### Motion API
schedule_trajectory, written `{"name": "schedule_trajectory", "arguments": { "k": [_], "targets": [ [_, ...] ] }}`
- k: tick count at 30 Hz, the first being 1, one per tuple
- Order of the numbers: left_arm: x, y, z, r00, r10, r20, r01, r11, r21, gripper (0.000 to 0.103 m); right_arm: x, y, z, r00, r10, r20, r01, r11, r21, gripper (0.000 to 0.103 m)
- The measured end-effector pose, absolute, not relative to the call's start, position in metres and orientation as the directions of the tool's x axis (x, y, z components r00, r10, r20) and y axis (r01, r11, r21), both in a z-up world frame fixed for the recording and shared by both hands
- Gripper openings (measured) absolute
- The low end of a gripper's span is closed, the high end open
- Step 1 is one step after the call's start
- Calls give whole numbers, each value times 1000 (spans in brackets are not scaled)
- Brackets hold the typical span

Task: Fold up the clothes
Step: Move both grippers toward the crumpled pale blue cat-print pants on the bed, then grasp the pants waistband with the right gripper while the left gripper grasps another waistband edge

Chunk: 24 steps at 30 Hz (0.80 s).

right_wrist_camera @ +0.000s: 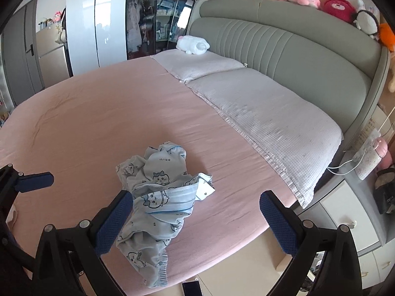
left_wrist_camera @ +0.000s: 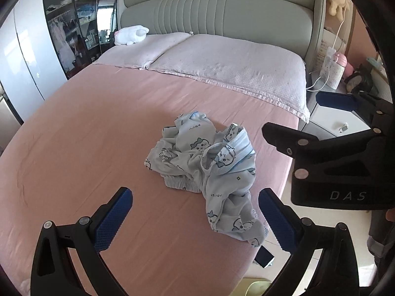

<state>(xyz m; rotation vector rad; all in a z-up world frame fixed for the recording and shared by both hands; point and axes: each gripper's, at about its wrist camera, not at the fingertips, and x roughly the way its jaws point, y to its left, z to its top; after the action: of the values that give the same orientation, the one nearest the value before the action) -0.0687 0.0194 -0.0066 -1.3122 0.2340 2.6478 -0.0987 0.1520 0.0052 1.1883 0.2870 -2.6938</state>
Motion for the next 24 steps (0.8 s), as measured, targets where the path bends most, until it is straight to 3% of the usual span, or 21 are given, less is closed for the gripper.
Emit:
{"name": "schedule_trajectory", "arguments": {
  "k": [11,16,24],
  "targets": [
    [-92,0,-28,-573,112,-812,-141,-989,-36,103,-113,167,-23,-581,-75,-811,213,-975,-62,103],
    [-96,0,-43,-553,150,-819,-121,-988,-99,103,-126,178,-26,-555,-149,-819,200,-979,43,103],
    [-94,27,-76,-484,182,-856,-189,-977,-101,103,-150,187,-47,-446,-289,-847,160,-957,242,102]
  ]
}}
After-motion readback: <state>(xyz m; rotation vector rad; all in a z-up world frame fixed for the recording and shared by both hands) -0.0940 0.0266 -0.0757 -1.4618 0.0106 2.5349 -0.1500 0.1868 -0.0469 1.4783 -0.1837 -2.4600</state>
